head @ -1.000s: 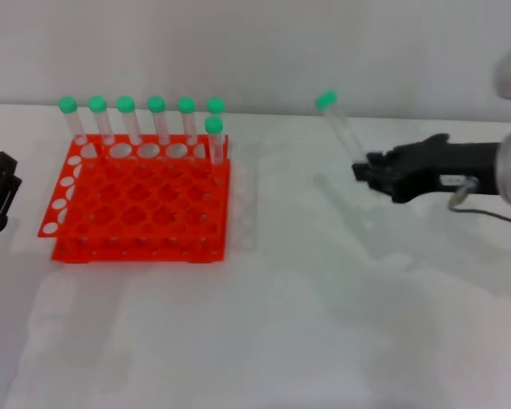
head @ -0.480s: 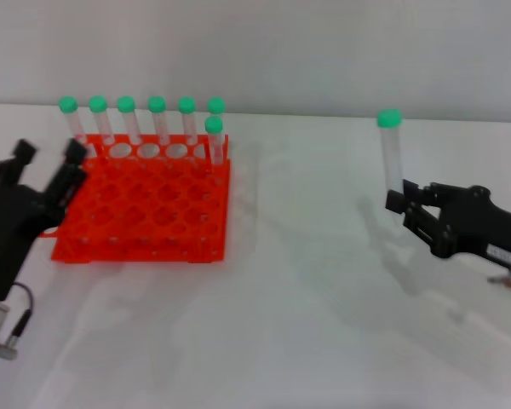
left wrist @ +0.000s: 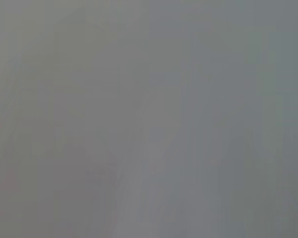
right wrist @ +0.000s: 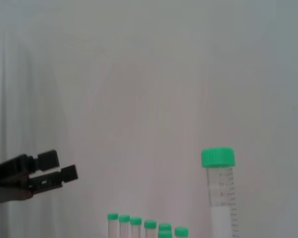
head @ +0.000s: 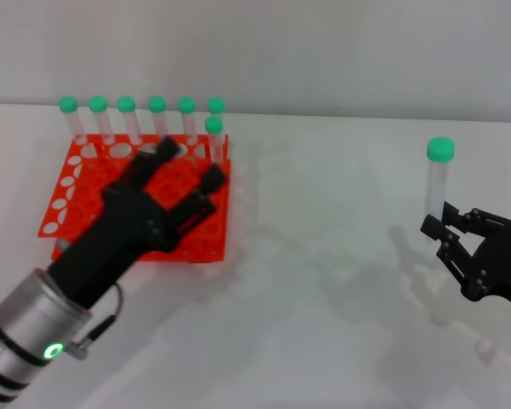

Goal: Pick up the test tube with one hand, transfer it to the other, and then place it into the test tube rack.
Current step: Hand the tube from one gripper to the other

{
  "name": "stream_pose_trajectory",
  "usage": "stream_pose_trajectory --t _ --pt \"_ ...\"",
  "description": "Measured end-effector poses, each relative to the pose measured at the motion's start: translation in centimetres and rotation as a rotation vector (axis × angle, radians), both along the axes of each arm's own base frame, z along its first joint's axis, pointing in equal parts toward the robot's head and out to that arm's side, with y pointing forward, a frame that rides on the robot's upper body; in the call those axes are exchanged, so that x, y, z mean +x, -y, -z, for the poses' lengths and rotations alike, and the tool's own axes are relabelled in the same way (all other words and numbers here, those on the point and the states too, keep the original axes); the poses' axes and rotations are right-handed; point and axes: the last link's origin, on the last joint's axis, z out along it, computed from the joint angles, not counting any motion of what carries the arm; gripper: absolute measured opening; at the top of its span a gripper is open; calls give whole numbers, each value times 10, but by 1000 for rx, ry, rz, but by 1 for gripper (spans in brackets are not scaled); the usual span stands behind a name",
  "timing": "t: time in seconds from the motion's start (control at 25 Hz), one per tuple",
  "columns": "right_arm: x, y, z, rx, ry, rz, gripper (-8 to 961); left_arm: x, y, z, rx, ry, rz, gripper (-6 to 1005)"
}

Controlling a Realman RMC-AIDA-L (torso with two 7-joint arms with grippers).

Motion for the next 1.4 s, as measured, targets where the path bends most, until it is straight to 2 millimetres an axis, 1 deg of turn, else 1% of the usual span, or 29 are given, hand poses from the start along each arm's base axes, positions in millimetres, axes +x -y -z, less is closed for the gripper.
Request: stream_pose_trajectory --t 0.12,0.24,0.44,0.56,0.88,1.12,1.28,1.4 --pt "3 1 2 -9 8 11 189 15 -2 9 -90 -5 77 888" --pt "3 3 5 -16 27 -2 189 30 -6 21 -172 -45 142 888" --pt "-5 4 13 -53 51 -53 189 47 -16 40 -286 -124 203 888" --pt "-10 5 18 -84 64 -87 189 57 -21 47 -338 -153 229 888" --pt "-23 5 29 -154 93 -164 190 66 -25 56 -355 -205 251 852" --pt "-21 8 30 -161 92 -159 190 77 -23 65 -369 -238 288 825" --pt "-20 9 30 -163 90 -154 190 76 -20 67 -341 -256 298 807" --pt "-19 9 30 -165 92 -150 190 76 -14 66 -288 -258 314 794"
